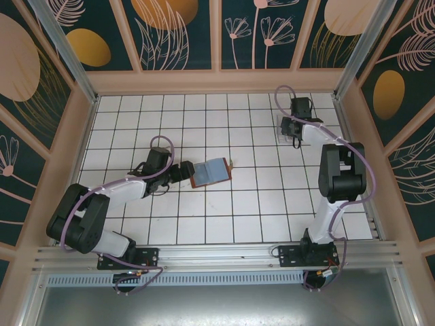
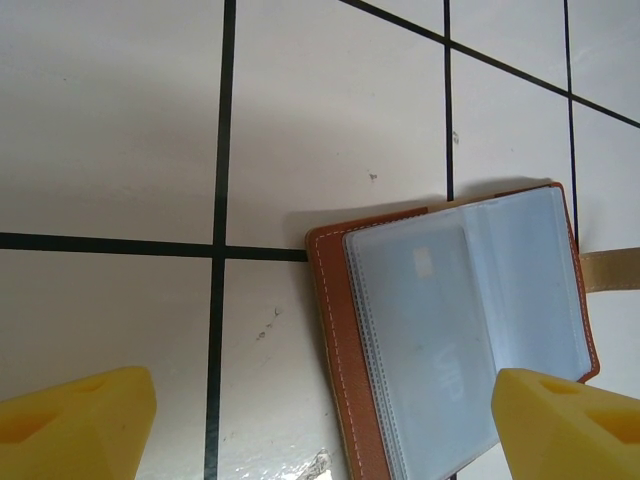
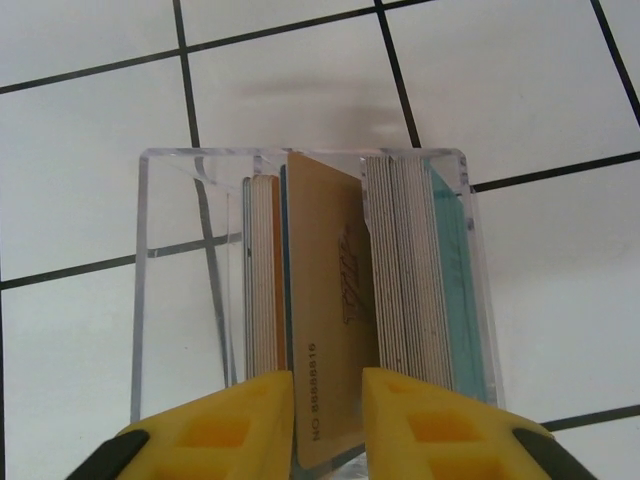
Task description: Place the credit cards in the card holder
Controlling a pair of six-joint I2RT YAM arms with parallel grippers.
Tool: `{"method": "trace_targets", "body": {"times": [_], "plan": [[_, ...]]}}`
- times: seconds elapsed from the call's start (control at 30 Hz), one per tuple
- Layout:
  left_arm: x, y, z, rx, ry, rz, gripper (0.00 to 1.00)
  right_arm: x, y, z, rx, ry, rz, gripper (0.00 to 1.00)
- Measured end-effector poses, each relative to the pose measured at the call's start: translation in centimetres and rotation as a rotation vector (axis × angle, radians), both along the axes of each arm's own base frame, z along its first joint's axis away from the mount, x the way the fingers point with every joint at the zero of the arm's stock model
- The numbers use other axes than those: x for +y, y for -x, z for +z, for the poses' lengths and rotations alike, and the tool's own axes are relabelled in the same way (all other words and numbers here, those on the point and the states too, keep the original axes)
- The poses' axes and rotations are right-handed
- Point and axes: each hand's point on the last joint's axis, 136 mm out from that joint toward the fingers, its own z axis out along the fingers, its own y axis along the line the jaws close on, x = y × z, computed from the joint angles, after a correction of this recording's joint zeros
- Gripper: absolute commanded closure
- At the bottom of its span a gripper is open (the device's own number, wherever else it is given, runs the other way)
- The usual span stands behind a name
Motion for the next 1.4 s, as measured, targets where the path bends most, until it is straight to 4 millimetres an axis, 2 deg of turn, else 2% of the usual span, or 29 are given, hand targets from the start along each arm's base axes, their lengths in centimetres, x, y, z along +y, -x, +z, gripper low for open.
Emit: {"method": "trace_targets", "body": {"times": [0.23,0.47,0.67,0.87,1.4], "plan": [[0.0,0.0,0.0,0.000,0.001,0.000,0.13,0.1,-0.2,0.5,-0.005,-0.003,0.002,0.65],[0.0,0.0,0.0,-0.001,0.001,0.000,0.13,1.1,-0.2,0.5,-0.002,-0.026,0.033,0.53],[0.0,0.0,0.0,-0.001,0.001,0.000,0.13,1.2,-1.1,0.3,-0.001,-0.007,0.027,0.47],[0.1,0.2,0.2,-0.006,0.003,0.000,0.13,-0.1,-0.9,-1.5,0.041,0.054,-0.018,0.47],[0.1,0.2,0.2,-0.007,0.003,0.000,0.12,-1.9,-0.9,-1.1,0.030,0.134,-0.083,0.54]]}}
